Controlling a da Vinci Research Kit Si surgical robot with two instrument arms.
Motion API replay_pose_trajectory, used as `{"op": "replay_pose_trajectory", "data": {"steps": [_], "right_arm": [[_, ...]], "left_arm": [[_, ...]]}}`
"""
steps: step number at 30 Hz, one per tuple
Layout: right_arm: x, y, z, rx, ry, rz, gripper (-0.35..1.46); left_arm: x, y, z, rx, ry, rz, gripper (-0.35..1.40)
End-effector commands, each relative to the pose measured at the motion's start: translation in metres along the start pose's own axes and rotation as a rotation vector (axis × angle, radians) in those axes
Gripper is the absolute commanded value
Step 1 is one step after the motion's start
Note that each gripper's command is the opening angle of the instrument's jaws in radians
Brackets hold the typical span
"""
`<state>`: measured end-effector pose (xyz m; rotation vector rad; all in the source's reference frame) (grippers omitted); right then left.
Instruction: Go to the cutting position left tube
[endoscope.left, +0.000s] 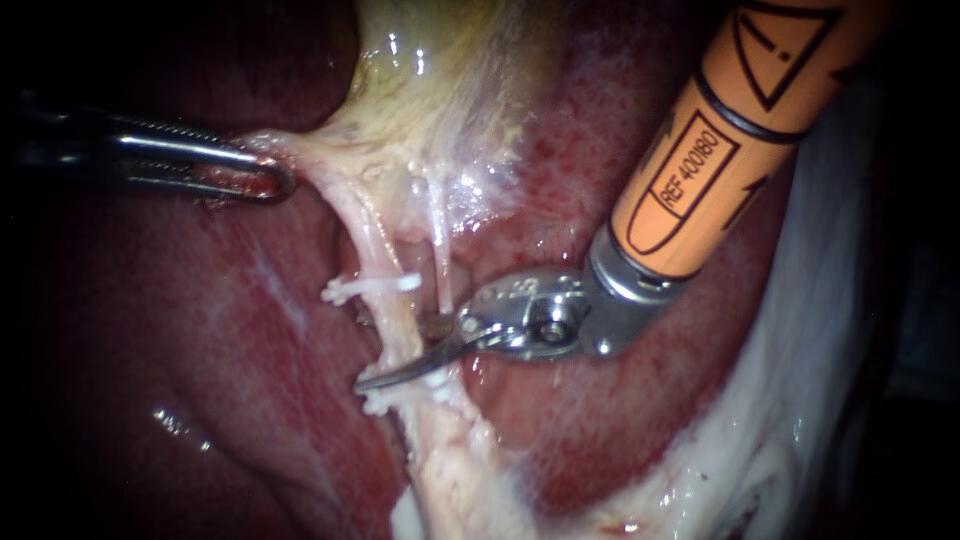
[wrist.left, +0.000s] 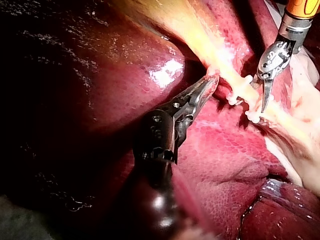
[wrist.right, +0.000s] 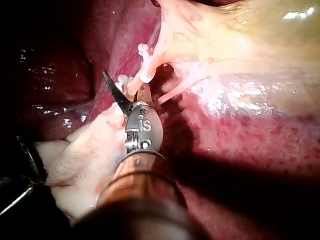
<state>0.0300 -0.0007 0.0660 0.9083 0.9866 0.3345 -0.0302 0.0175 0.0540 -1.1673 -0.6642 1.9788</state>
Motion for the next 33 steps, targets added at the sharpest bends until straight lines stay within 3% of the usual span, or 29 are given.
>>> {"op": "replay_pose_trajectory", "data": {"steps": [1,9,23,33], "right_arm": [[0.0002,0.0002,0.0003,-0.001,0.007,0.001,1.4],[0.0023,0.0005,0.0024,0.013,0.028,0.003,1.42],[0.0066,-0.0036,0.0017,0.07,0.077,0.01,1.42],[0.0068,-0.0036,0.0017,0.071,0.077,0.016,1.42]], "left_arm": [[0.0,0.0,0.0,0.0,0.0,0.0,-0.35],[-0.0001,0.0,0.0002,-0.002,-0.001,0.001,-0.35],[-0.0001,-0.0002,0.0002,-0.003,-0.001,0.001,-0.35],[-0.0001,-0.0002,0.0002,-0.003,-0.001,0.001,-0.35]]}}
